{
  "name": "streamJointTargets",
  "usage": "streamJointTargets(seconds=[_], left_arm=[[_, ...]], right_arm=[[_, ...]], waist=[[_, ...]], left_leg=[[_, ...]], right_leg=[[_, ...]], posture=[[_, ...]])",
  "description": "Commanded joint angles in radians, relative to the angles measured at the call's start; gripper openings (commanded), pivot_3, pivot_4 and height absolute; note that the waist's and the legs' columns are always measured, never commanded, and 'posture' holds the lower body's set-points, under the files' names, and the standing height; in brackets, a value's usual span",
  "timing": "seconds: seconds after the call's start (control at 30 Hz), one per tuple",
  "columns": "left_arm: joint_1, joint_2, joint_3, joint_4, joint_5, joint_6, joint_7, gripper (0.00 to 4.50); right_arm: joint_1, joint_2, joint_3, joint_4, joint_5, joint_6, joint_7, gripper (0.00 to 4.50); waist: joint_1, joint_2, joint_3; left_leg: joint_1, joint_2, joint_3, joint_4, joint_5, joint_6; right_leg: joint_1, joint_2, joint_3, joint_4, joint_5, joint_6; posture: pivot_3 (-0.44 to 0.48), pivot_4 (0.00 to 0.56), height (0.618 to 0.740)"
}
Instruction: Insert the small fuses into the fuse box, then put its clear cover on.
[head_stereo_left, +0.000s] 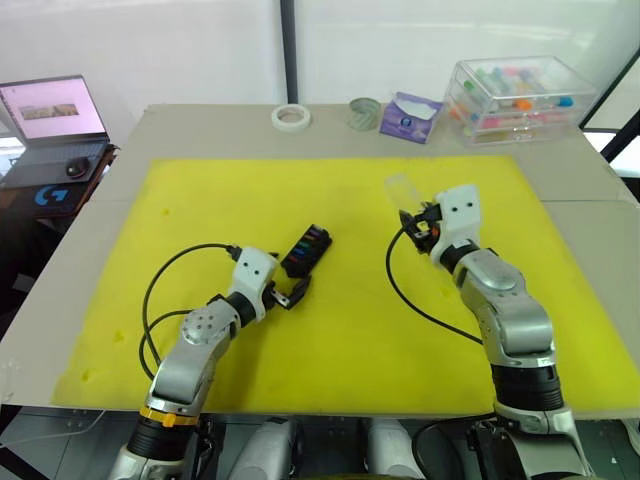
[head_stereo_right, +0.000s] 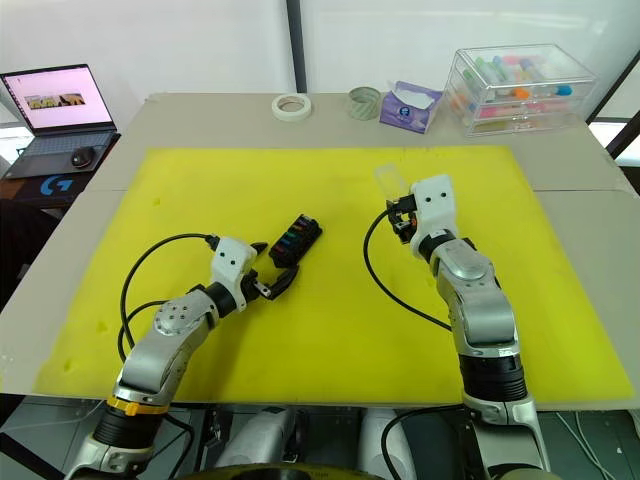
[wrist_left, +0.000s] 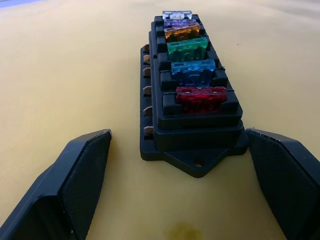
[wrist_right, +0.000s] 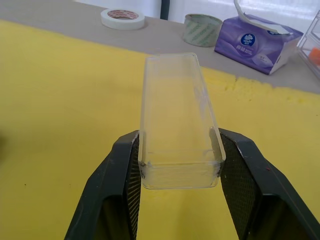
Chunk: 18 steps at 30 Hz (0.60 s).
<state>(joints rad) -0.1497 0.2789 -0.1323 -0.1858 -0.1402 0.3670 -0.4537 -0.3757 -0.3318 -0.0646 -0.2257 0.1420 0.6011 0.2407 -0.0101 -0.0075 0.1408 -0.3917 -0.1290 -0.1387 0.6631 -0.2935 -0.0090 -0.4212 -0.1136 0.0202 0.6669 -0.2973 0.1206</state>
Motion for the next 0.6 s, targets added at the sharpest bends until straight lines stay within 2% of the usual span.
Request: streamJointTargets(seconds=[0.03, 0.37, 0.47, 0.53, 0.6], left_arm=[[-0.007, -0.019, 0.0, 0.066, 0.009, -0.025, 0.012, 4.5], [-0.009, -0.045, -0.016, 0.108, 0.028, -0.08, 0.011, 4.5], [-0.016, -0.049, -0.017, 0.116, 0.033, -0.088, 0.01, 3.91], [-0.021, -0.051, -0.017, 0.121, 0.035, -0.088, 0.01, 3.2], [-0.021, -0.052, -0.017, 0.121, 0.035, -0.082, 0.011, 2.76]], right_arm=[[-0.025, 0.008, -0.014, -0.012, 0.004, -0.026, -0.005, 1.86], [-0.017, 0.006, -0.019, -0.017, 0.005, -0.028, -0.012, 1.86], [-0.019, 0.006, -0.019, -0.015, 0.005, -0.029, -0.013, 1.86], [-0.021, 0.007, -0.018, -0.011, 0.005, -0.031, -0.014, 1.86], [-0.02, 0.007, -0.019, -0.012, 0.005, -0.032, -0.014, 1.86]], waist=[[0.002, 0.0, 0.0], [0.016, 0.0, 0.0], [0.019, 0.0, 0.0], [0.021, 0.0, 0.0], [0.021, 0.0, 0.0]], left_leg=[[0.0, 0.0, 0.0, 0.0, 0.0, 0.0], [0.0, 0.0, 0.0, 0.001, 0.0, 0.0], [0.0, -0.001, 0.0, 0.001, 0.0, 0.0], [0.0, -0.001, 0.0, 0.001, 0.0, 0.0], [0.0, -0.001, 0.0, 0.001, 0.0, 0.0]], right_leg=[[0.0, 0.0, 0.0, 0.0, 0.0, 0.0], [0.001, -0.001, 0.0, 0.0, 0.0, 0.0], [0.001, -0.001, 0.0, 0.0, 0.0, 0.001], [0.001, 0.0, 0.0, 0.0, 0.0, 0.001], [0.001, 0.0, 0.0, 0.0, 0.0, 0.001]], posture=[[0.0, 0.15, 0.74], [0.0, 0.15, 0.74], [0.0, 0.15, 0.74], [0.0, 0.15, 0.74], [0.0, 0.15, 0.74]])
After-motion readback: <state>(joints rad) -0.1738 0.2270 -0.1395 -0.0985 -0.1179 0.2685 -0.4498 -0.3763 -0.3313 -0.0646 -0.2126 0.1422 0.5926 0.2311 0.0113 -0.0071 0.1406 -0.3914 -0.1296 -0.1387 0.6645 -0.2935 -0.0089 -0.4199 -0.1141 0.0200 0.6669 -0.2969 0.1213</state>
